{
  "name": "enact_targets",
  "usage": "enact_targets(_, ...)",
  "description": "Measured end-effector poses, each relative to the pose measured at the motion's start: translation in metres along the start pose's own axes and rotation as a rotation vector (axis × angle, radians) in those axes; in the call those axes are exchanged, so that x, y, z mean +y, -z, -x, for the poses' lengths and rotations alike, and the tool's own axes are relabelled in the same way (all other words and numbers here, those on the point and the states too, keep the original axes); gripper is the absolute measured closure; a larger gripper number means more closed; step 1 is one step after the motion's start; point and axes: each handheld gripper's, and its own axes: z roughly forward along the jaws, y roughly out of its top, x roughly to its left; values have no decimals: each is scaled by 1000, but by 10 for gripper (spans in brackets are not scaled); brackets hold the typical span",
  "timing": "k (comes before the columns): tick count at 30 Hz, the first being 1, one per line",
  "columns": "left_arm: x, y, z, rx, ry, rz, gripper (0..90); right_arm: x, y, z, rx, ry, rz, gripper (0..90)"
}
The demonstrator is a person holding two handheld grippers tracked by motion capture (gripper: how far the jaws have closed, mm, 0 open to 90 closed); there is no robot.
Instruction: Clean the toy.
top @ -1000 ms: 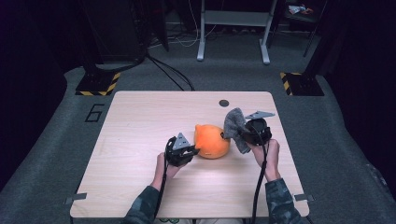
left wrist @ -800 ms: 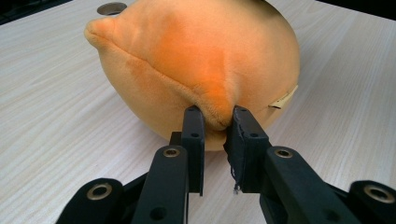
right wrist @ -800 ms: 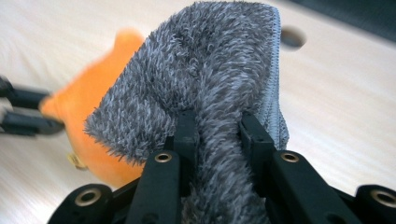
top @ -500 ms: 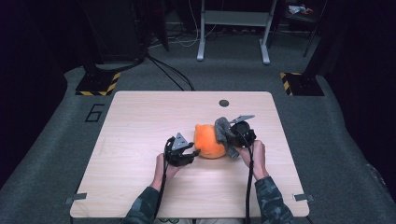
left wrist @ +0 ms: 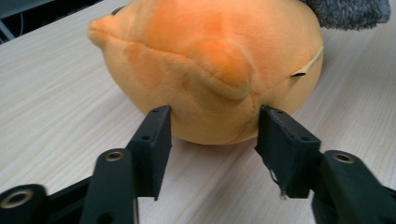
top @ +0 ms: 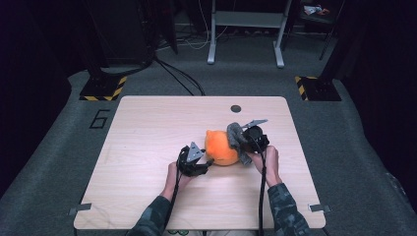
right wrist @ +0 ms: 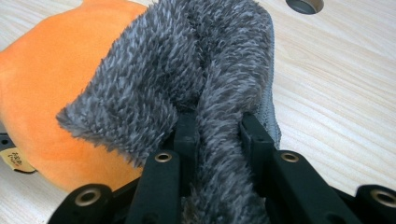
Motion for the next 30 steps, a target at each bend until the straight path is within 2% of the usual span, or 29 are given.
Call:
enact_targets(3, 0, -2, 1, 4, -9, 8, 556, 0, -2, 1, -8, 1, 1, 722)
enact_targets(6, -1, -2, 2, -6, 13, 27, 651, 0, -1, 0, -6, -6, 4, 722)
enact_targets(12, 0, -1, 3, -12, 41, 40, 787, -2, 4, 1, -18, -4, 31, 722)
enact_targets(15, 3, 1, 2, -25, 59, 44, 810, -2, 9, 2, -20, -10, 44, 721)
enact_targets(17, 6, 3, 1, -44, 89, 49, 817, -1, 14, 4, -27, -16, 55, 721)
enact_targets(18, 7, 4, 0, -54, 90, 44, 818, -1, 17, 5, -28, -20, 64, 721)
enact_targets(20, 11, 6, -1, -72, 129, 54, 821, 1, 23, 5, -32, -19, 81, 721)
enact_targets(22, 15, 9, -2, -85, 143, 57, 822, 4, 30, 2, -24, -15, 91, 721)
enact_targets(26, 24, 14, -2, -103, 173, 49, 822, 11, 42, -9, -6, 25, 119, 720)
enact_targets(30, 29, 17, 0, -107, 199, 37, 821, 20, 50, -30, 31, 77, 144, 720)
